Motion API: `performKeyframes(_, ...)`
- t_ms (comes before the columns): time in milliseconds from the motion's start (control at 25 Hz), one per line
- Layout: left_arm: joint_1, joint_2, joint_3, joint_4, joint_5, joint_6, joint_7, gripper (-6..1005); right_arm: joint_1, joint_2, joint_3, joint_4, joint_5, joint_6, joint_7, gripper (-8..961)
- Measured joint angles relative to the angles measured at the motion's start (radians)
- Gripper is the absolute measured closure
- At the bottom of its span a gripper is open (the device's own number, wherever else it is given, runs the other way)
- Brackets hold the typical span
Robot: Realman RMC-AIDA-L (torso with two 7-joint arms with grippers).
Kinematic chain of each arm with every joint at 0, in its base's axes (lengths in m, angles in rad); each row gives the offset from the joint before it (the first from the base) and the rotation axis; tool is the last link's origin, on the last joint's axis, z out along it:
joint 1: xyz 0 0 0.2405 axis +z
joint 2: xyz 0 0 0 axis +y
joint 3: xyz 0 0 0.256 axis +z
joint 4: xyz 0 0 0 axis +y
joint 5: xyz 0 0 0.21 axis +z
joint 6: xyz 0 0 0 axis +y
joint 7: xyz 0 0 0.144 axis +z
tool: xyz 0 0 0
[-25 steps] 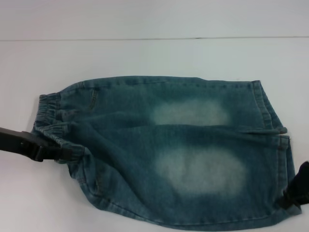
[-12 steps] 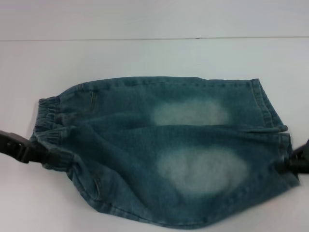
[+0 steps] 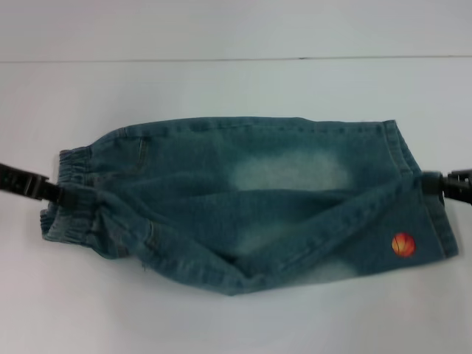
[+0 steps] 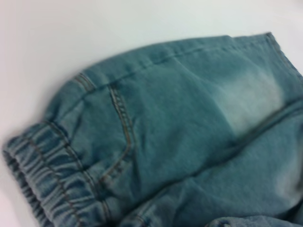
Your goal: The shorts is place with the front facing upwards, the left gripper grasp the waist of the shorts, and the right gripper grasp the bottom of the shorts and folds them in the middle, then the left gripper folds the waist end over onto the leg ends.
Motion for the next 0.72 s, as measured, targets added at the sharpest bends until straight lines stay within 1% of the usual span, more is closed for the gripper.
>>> performKeyframes(120,-0.004,0.0,0.004,0.0,0.001,-0.047,-0.03,967,-0.01,0.016,0.02,0.011,0.043,0.037,-0.02,908)
performKeyframes(360,-0.002,0.0,-0.012,-0.001,-0.011,-0.11,-0.045,968,-0.007,0.035,0.037,0.026,0.072,0.108,-0.035,908)
performKeyframes(720,0.002,0.002,-0.064,0.005,-0.019,-0.16,-0.049,967,-0.009,0.043,0.042,0.04,0.105,0.172,-0.054,907)
